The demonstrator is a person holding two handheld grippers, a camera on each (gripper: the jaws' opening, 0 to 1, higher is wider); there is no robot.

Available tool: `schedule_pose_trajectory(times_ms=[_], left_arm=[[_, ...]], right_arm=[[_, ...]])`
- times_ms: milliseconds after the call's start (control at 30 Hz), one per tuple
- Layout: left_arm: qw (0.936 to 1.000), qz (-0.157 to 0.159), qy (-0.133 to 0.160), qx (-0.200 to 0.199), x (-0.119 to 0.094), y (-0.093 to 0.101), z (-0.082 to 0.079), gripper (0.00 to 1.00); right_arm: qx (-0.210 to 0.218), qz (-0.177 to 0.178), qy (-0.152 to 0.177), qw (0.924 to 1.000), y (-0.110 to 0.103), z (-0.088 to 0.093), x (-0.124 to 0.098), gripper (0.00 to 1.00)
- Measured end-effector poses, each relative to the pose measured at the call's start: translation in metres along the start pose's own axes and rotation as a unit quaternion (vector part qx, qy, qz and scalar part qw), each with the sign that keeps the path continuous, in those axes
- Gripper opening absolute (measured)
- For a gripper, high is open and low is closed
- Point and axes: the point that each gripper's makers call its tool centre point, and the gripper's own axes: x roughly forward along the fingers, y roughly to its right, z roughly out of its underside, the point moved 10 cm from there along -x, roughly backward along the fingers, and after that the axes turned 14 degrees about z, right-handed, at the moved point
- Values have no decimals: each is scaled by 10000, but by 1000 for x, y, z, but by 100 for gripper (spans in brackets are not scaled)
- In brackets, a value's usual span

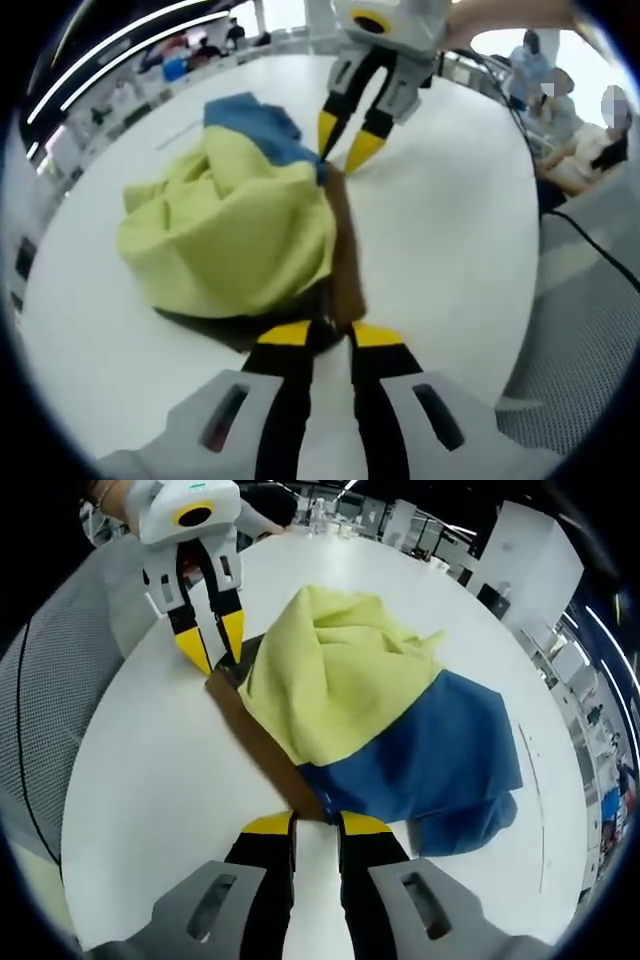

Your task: Fold the garment on the visible template until the final outline fits inside the template.

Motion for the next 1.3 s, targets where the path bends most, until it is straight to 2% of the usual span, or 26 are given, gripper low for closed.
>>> schedule_pose_trajectory(times_ms=[467,667,933,1300], left_arm=[[10000,-9,-56,13,-1,-3,-1,5],[10000,-20,-79,-16,-2,-4,0,2],[10000,-7,-95,-1,-3,-5,0,0],[9997,0,118,-193,-14,-4,0,0]], right_arm=[[552,-73,14,9984,0,3,2,11],[541,9,39,9985,-5,3,1,5],[653,136,0,9978,-7,2,0,3],[957,261,38,9951,-23,-1,-13,2]])
